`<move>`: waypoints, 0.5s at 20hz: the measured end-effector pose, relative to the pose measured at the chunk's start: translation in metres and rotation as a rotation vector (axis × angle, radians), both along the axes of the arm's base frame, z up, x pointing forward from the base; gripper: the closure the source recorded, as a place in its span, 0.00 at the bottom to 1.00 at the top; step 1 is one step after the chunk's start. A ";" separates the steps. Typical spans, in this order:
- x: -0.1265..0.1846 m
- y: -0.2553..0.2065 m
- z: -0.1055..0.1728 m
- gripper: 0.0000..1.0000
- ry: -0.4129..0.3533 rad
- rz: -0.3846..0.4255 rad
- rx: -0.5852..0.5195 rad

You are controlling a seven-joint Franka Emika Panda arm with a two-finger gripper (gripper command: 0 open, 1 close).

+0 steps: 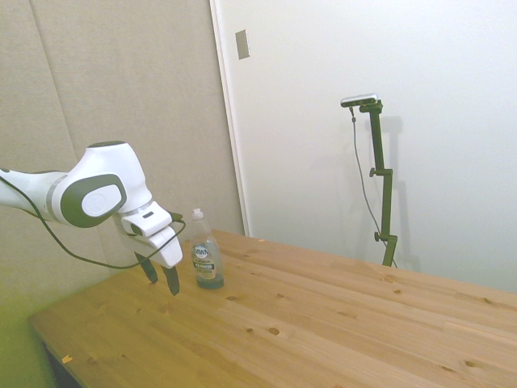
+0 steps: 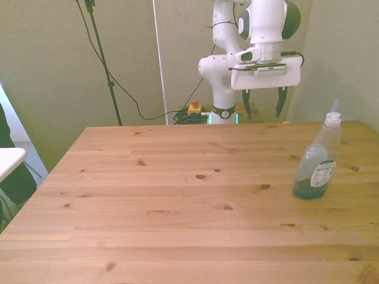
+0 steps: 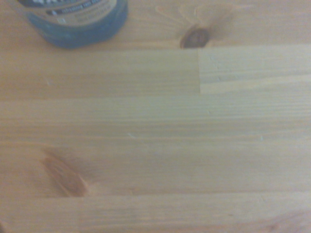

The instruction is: Knock down the dish soap

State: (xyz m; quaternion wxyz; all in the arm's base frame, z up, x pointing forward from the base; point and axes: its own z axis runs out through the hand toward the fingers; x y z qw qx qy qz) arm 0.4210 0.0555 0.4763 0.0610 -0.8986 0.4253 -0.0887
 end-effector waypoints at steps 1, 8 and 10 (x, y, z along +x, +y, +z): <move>0.002 0.005 0.004 1.00 -0.009 -0.005 0.001; 0.037 0.035 0.025 1.00 -0.050 -0.037 -0.015; 0.054 0.038 0.024 1.00 -0.055 -0.047 -0.021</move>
